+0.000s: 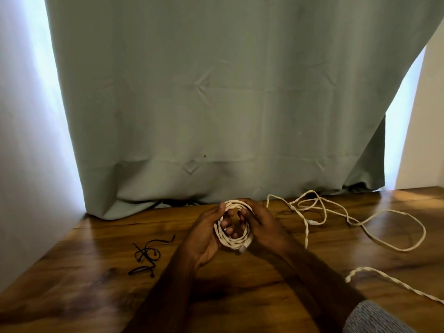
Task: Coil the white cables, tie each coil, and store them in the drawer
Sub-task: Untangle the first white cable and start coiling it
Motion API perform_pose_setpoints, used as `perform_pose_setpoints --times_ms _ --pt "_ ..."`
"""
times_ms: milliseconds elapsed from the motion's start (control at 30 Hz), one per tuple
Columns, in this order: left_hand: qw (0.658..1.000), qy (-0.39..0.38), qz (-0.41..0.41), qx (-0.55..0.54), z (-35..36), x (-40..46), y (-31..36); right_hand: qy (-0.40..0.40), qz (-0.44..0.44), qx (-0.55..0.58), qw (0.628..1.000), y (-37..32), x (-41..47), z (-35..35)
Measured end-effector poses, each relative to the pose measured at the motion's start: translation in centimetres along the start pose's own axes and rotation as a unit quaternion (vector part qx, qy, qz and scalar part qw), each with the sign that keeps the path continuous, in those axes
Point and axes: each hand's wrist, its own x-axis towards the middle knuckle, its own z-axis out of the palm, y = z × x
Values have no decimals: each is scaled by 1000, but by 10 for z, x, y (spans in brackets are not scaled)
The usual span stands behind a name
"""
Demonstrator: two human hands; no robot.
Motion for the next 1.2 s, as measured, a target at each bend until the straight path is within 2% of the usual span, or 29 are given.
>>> perform_pose_setpoints --times_ms 167,300,333,500,667,800,967,1100,1200 --pt "999 28 -18 -33 6 1 1 3 3 1 1000 0 -3 2" --pt "993 93 -19 -75 15 3 6 -4 54 181 982 3 -1 5" --pt "992 100 -17 -78 13 3 7 -4 64 195 979 2 -1 2" --pt "996 46 -41 -69 -1 4 11 71 123 193 971 9 -2 -1" --pt "998 37 -46 -33 -2 5 7 118 146 199 962 8 2 1" --pt "997 43 -19 -65 -1 7 8 78 196 208 955 4 0 3" --pt "994 45 18 -102 0 7 11 32 85 79 993 -7 -6 6" --pt "994 52 48 -88 3 1 11 -41 152 192 969 -16 -12 7" --pt "995 53 53 -70 1 0 10 -63 169 155 971 -2 -9 8"
